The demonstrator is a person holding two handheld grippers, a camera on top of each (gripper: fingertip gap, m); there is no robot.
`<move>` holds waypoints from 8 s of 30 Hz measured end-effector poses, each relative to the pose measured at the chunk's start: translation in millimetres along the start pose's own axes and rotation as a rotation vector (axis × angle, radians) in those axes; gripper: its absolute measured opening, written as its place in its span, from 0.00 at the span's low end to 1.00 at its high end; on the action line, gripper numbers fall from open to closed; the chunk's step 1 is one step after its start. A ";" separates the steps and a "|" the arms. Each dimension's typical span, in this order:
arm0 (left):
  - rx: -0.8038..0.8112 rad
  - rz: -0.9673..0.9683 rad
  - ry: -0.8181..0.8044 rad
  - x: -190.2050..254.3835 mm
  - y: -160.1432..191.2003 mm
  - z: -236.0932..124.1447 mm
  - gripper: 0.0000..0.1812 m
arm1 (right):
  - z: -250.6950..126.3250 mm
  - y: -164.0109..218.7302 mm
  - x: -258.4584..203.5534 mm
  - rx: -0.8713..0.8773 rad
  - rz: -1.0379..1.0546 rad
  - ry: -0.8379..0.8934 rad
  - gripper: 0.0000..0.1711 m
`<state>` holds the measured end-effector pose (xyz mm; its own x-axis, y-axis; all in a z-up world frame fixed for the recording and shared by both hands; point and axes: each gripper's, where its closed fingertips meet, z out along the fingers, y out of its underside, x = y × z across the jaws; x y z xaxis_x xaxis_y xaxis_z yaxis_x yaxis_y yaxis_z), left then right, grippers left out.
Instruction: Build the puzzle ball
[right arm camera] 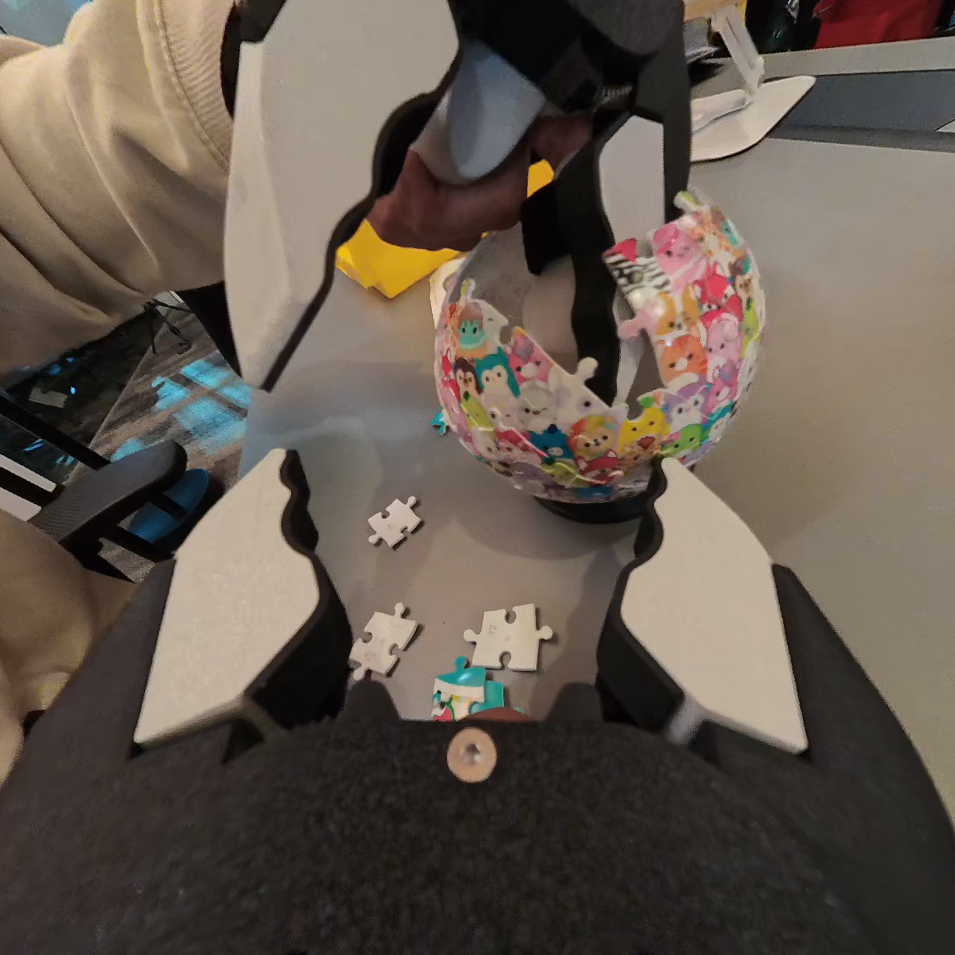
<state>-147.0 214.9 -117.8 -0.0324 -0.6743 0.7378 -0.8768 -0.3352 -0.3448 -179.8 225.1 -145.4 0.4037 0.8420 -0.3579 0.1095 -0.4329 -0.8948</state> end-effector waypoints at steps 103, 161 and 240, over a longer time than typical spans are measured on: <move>0.791 0.200 -0.610 -84.2 89.8 -87.5 0.39 | 86.6 -64.2 -51.8 -0.923 0.550 -0.261 0.75; 0.689 0.249 -0.713 -88.5 82.9 -70.8 0.42 | 81.0 -41.9 -60.1 -1.082 0.561 -0.289 0.79; 0.593 -0.018 -0.548 -89.3 62.4 -49.6 0.58 | 12.5 34.2 57.5 -0.584 -0.256 -0.022 0.85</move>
<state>-222.6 286.8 -176.4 0.3541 -0.8407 0.4097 -0.4691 -0.5386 -0.6999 -164.2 262.7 -200.0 0.2808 0.9458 -0.1631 0.6799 -0.3160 -0.6617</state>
